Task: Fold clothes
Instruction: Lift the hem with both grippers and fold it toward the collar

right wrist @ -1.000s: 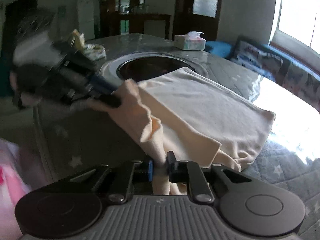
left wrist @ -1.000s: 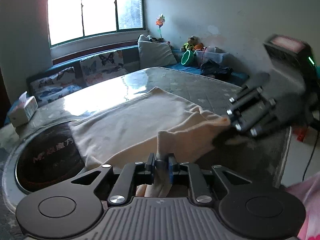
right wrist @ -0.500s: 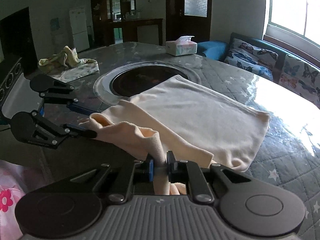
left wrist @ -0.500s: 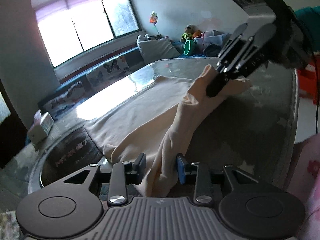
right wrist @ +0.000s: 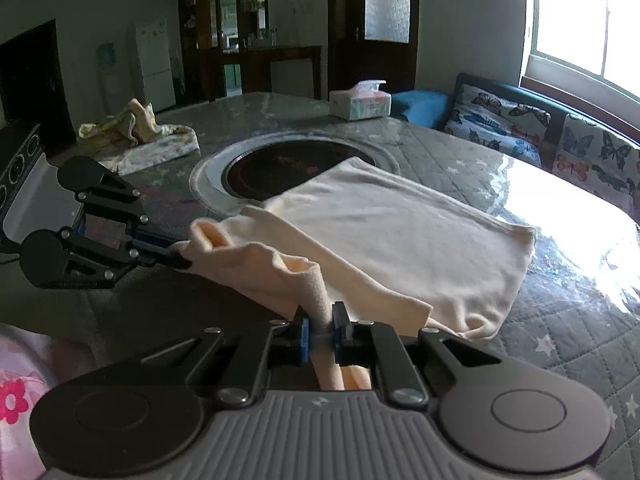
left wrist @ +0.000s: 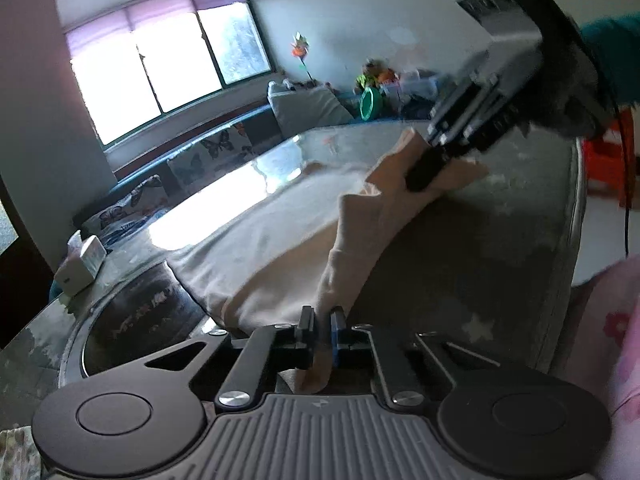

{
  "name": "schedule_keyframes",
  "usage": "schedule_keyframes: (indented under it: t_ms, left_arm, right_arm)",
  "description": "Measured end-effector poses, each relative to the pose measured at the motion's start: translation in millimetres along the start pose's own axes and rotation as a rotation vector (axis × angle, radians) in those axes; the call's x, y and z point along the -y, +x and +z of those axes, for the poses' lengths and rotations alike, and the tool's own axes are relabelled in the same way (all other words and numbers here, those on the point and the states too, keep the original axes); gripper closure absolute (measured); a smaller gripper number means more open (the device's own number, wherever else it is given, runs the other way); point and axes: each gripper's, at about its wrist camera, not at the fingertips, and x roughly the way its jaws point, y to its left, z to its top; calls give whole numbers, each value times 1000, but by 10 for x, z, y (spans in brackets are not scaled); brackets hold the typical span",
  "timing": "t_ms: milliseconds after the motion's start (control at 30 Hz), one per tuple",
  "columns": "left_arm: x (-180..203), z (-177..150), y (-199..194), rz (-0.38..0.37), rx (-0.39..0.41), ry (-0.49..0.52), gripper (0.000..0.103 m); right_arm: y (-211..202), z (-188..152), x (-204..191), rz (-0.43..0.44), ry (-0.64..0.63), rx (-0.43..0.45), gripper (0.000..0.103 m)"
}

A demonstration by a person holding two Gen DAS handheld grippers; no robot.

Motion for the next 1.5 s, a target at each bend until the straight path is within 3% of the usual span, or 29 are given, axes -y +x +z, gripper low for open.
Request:
schedule_keyframes:
  t_ms: [200,500,800,1067,1233,1300,1500]
  left_arm:
    - [-10,143,-321,-35,30,-62,95]
    - [70,298,-863,-107,46,-121,95]
    - [-242,426,-391,-75,50,-121,95]
    - [-588,546,397,-33,-1,-90,95]
    - [-666,421,923,29,-87,-144,95]
    - [-663,370,1059,62,-117,-154,95]
    - [-733,342,1127,113,-130,-225,87]
  right_arm:
    - [-344,-4,-134,34,-3,34,94]
    - [-933,-17,-448,114,18,17,94]
    - [-637,278,-46,71,62,26,94]
    - [-34,511,441,15,79,6,94]
    - [446,458,648,-40,129,-3,93]
    - [659,400,706,-67,146,-7,88]
    - [964,247,869,-109,240,-27,77]
